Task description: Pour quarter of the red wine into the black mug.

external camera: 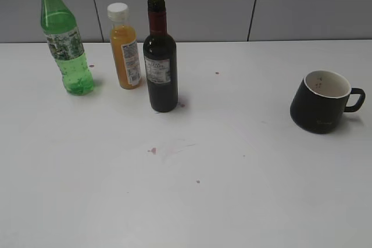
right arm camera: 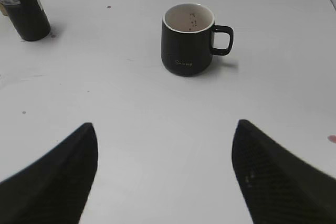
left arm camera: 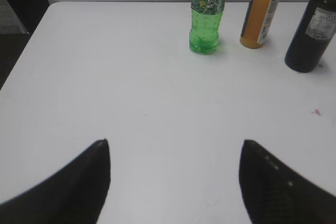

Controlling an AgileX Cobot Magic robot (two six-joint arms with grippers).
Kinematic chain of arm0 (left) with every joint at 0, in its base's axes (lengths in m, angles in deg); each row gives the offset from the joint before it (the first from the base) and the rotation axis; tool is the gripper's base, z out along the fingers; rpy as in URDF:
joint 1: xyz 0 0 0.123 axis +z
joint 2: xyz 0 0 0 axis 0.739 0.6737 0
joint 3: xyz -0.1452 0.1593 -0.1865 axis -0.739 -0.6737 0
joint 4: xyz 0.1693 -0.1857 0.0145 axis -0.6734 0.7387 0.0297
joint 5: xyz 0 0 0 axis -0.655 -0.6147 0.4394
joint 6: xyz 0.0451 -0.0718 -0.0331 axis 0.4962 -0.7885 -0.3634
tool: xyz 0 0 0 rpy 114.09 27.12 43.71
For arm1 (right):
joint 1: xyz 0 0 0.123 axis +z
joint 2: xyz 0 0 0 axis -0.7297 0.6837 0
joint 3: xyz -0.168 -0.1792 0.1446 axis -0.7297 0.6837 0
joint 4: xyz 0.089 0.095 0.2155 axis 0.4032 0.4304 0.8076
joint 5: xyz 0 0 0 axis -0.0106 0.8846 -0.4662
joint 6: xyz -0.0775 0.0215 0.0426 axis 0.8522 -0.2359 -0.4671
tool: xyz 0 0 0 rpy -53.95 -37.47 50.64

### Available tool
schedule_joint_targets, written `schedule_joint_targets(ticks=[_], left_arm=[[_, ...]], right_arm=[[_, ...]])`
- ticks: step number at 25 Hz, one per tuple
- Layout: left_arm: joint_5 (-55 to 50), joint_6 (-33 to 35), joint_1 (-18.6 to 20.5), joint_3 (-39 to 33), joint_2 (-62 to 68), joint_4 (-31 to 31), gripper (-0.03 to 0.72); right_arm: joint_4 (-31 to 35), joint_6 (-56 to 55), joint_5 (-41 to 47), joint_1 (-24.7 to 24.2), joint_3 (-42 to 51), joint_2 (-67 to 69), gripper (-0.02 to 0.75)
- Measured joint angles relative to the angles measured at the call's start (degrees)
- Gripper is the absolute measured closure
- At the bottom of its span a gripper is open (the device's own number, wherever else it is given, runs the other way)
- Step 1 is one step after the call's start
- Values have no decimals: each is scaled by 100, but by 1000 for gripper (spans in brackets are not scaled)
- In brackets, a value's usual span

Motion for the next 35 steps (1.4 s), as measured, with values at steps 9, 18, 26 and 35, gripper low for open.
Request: schedule_joint_targets(ticks=[9, 18, 26, 35], left_arm=[[0, 0, 0, 0, 0, 0, 117], [0, 0, 0, 0, 0, 0, 117], [0, 0, 0, 0, 0, 0, 117], [0, 0, 0, 0, 0, 0, 117]], right_arm=[[0, 0, 0, 0, 0, 0, 136], [162, 0, -48, 0, -25, 0, 142], [291, 7, -1368, 0, -102, 365, 143], [327, 394, -3753, 0, 412, 1848, 143]])
